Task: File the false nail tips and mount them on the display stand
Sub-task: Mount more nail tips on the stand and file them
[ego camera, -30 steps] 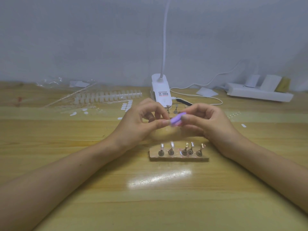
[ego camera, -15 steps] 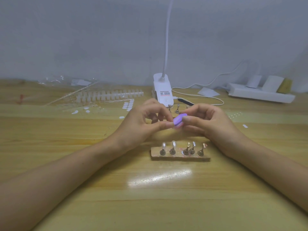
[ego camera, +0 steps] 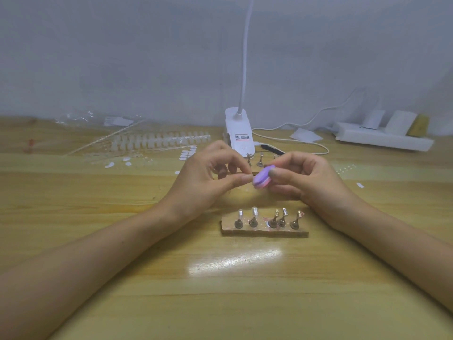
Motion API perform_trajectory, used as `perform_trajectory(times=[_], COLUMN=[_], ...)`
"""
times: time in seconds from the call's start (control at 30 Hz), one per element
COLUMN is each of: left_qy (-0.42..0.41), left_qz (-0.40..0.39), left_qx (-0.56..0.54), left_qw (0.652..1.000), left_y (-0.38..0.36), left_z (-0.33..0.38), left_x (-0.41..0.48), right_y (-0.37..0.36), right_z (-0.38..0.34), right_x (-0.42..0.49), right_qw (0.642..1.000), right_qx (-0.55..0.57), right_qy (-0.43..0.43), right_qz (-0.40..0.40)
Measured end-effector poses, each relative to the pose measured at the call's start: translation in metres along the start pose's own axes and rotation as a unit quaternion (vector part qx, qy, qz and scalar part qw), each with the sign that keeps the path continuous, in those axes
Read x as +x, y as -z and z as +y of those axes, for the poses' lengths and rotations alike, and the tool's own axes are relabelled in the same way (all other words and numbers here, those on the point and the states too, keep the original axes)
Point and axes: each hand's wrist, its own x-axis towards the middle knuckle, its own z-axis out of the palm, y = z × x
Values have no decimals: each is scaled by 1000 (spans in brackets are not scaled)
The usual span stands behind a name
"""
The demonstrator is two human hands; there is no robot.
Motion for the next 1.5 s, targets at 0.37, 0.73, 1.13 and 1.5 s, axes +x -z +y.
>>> perform_trajectory(times=[0.37, 0.73, 1.13, 1.5], left_qy=[-1, -9, -8, -7], left_qz=[-15, -12, -11, -12], left_qx=[-5, 2, 0, -2], left_qw=[1000, 1000, 1000, 1000], left_y=[-1, 0, 0, 0], left_z=[-1, -3, -4, -5], left_x=[0, 1, 1, 1], right_y=[-1, -3, -1, 0], right_z=[1, 0, 1, 2], right_x=[-1, -1, -1, 1], right_qw=[1000, 996, 999, 1000], right_qx=[-9, -63, -32, 5], right_qy=[1, -11, -11, 1], right_qz=[18, -56, -23, 14])
